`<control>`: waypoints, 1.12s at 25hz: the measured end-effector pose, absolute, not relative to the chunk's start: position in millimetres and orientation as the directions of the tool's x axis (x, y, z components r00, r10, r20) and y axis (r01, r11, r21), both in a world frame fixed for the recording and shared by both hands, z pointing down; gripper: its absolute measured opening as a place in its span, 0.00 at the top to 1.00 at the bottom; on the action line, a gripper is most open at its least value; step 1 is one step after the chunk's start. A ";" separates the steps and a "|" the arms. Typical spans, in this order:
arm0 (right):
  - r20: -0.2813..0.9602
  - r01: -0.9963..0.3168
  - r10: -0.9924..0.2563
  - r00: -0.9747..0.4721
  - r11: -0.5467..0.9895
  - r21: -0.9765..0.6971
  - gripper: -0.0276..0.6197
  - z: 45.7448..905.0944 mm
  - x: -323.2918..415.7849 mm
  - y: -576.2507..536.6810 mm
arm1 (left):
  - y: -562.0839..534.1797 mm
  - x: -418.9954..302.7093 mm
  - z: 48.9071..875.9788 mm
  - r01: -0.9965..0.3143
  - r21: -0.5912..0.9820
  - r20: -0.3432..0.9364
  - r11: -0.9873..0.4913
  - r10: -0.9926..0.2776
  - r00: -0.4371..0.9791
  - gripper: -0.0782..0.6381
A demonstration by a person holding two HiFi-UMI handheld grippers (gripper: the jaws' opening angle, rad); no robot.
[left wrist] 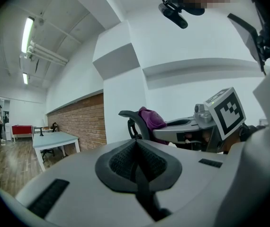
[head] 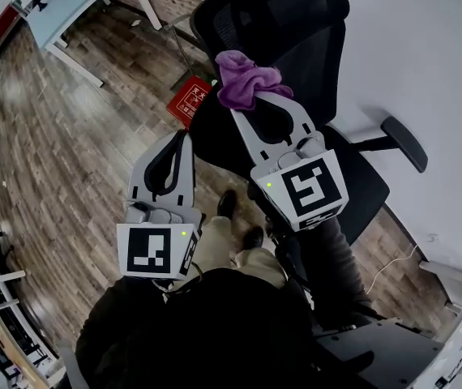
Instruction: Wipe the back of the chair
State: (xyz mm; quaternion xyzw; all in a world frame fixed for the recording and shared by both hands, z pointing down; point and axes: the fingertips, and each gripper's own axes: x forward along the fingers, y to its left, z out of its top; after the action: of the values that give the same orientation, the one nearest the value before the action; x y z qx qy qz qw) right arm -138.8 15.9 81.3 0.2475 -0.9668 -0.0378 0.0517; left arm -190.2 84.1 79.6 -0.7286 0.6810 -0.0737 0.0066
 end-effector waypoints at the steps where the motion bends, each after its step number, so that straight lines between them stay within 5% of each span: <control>1: 0.079 -0.473 -0.481 -0.873 0.875 0.101 0.87 80.8 -138.4 17.2 | 85.9 -188.9 80.7 -0.991 -0.110 0.100 -0.073 -0.993 0.062 0.88; 28: 0.121 -0.557 -0.570 -0.813 0.821 0.123 0.87 93.0 -126.9 -54.2 | 36.5 -211.1 87.5 -0.993 -0.103 0.119 -0.065 -0.992 0.053 0.88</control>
State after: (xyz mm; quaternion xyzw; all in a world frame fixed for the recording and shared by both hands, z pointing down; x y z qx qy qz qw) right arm -126.9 -54.2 93.0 0.2963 -0.9512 -0.0407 0.0765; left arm -211.1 36.5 87.5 -0.7256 0.6836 -0.0787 -0.0033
